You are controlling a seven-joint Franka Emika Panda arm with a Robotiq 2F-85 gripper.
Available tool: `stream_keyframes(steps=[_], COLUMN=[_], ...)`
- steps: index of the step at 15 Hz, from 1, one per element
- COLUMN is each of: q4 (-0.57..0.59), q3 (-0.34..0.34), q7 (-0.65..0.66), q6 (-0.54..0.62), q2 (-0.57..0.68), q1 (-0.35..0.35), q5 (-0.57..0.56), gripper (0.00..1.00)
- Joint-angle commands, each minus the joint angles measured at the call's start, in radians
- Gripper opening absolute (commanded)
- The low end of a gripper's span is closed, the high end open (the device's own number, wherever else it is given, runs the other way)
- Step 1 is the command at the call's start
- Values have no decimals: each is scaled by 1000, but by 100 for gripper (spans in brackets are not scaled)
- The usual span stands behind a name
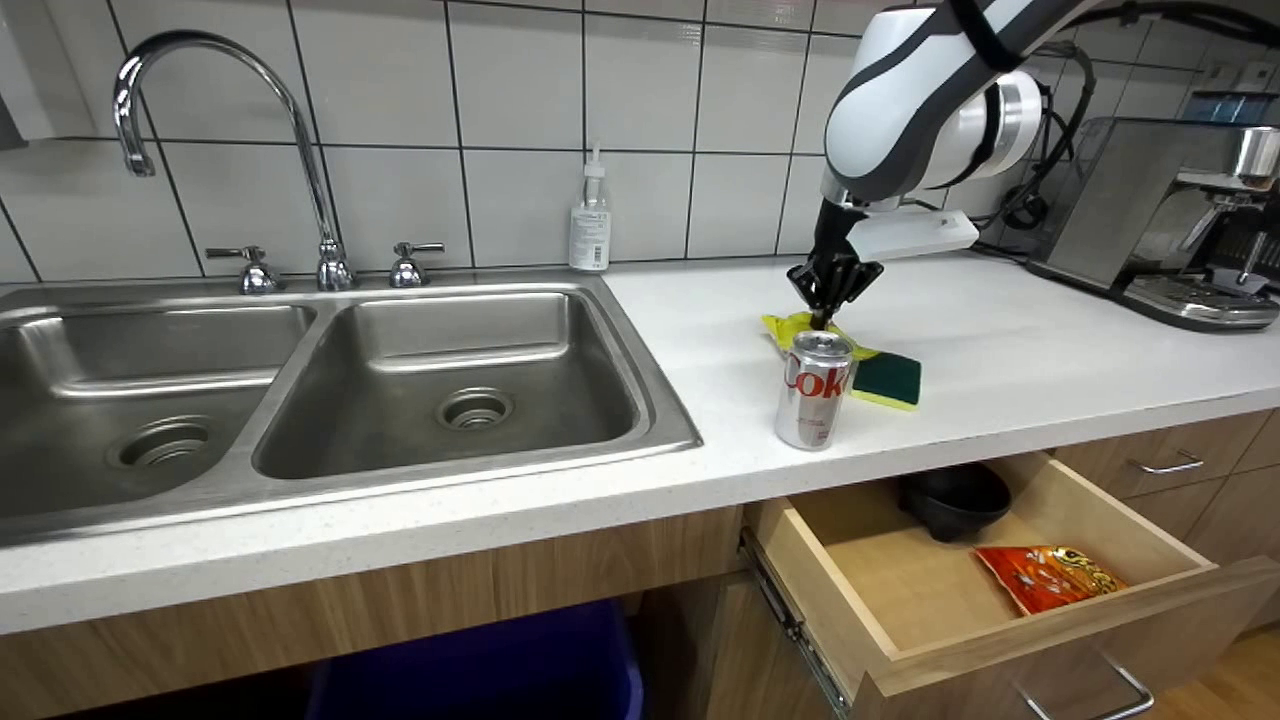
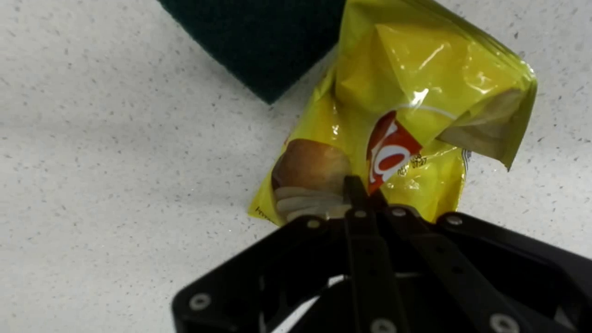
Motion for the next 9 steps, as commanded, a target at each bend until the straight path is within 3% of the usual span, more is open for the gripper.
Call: stream_keyframes(steps=[1, 9], q4=[17, 9], q3=[-8, -6], q7=[12, 9], q6=[-29, -10], q2=[-11, -63], q1=[8, 4], q5=[-24, -23], gripper=[0, 0])
